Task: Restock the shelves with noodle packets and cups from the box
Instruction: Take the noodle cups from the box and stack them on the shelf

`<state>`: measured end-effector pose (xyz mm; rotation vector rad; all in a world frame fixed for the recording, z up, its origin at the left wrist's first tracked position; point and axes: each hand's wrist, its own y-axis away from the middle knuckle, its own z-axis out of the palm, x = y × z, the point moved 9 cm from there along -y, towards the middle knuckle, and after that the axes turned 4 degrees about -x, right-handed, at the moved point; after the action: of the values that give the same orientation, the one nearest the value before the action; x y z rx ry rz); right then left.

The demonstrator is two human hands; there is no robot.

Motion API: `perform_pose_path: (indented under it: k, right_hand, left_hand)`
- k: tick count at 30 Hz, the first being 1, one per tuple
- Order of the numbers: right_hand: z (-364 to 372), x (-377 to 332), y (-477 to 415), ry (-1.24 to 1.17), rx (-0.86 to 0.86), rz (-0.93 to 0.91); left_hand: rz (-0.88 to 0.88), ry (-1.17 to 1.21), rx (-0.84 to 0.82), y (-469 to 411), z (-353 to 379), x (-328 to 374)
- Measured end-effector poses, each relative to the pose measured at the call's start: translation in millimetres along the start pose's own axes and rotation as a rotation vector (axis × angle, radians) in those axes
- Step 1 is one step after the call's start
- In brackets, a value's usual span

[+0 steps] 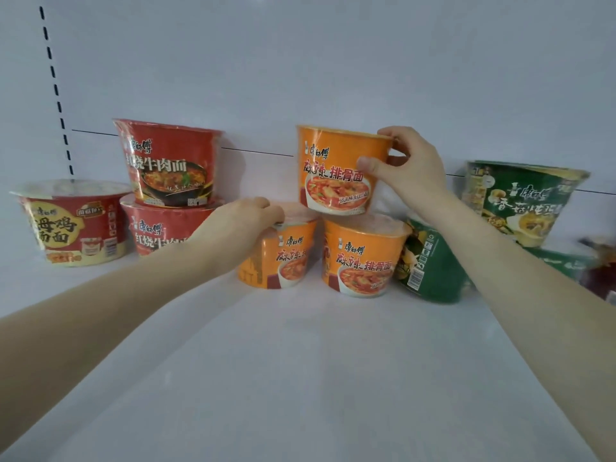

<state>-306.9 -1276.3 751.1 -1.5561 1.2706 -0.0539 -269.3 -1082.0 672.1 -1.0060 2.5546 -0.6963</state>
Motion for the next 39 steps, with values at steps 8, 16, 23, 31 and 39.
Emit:
perform_pose_path:
  k: [8,16,23,31,39]
  right_hand:
    - [-12,-3,-4,-0.024,0.053,0.002]
    - [-12,1,-1,-0.018,0.055,0.013]
    - [-10,3,-2,-0.008,0.056,0.017]
    - [-8,2,-3,0.003,0.059,0.012]
    - [-10,4,-1,-0.005,0.075,0.016]
  left_hand:
    - [-0.057,0.224,0.017,6,-3,-14]
    - [-0.057,0.188,0.111,4,-3,-12]
    - [-0.134,0.364,0.121,13,-6,-33]
    - [-0.054,0.316,0.184,5,-1,-15]
    - [-0.035,0.452,0.181,5,0,-27]
